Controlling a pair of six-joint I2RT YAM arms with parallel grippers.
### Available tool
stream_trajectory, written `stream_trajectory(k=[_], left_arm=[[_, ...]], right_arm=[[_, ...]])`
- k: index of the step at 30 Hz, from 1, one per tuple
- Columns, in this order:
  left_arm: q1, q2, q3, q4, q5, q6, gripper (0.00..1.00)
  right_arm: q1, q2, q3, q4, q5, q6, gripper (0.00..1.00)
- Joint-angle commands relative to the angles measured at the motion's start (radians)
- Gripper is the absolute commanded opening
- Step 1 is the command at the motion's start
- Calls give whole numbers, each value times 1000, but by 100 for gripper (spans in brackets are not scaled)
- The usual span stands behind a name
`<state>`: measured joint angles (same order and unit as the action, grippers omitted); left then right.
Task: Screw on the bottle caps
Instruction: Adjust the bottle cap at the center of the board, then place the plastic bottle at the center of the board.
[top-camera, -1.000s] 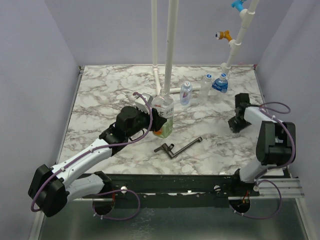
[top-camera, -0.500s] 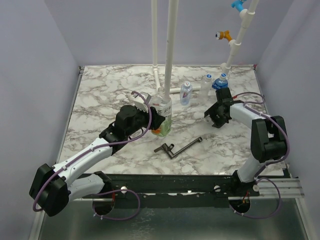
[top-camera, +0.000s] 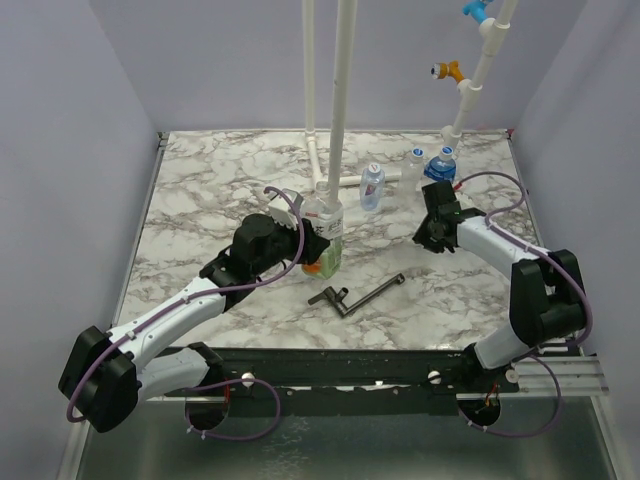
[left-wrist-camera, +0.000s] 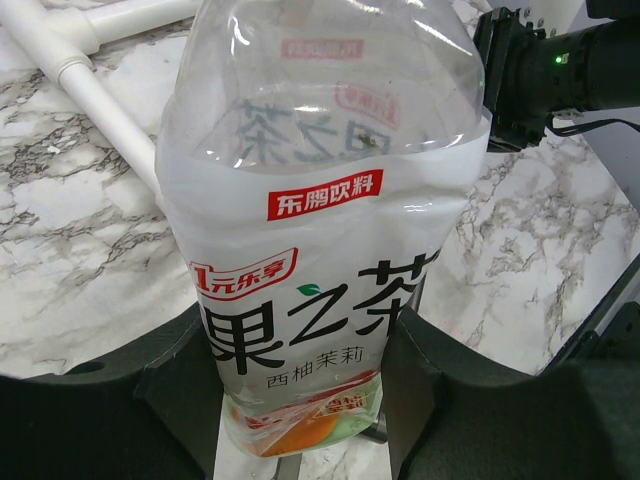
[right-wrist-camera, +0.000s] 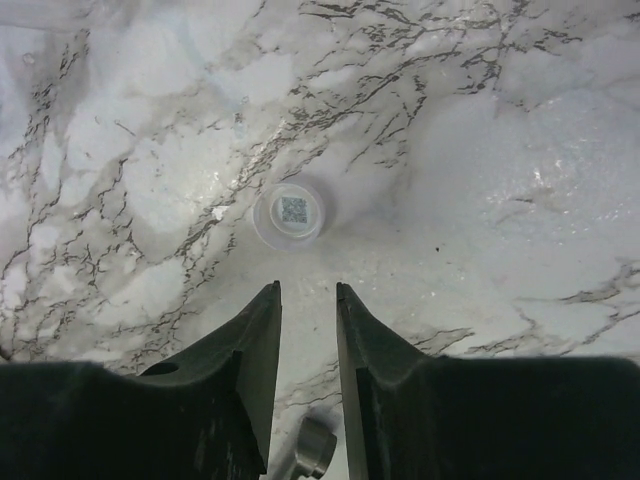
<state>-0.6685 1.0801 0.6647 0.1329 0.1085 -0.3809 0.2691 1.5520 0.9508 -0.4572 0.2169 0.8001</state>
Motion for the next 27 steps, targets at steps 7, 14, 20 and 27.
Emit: stream_trajectory(k=[7,14,20,27], left_arm=[[5,-40,15,-158,-139,25,0],[4,-106,57,-389,-241,46,0],[6,-113,51,-520,-319,-19,0],[28,-40,61,-553,-328,-97,0]], right_arm=[[112,117,58,84,197,-128,32],[112,158,42,140,263,-180,32],[112,162,42,182,257,-221,32],[111,136,13,232,263,-270,33]])
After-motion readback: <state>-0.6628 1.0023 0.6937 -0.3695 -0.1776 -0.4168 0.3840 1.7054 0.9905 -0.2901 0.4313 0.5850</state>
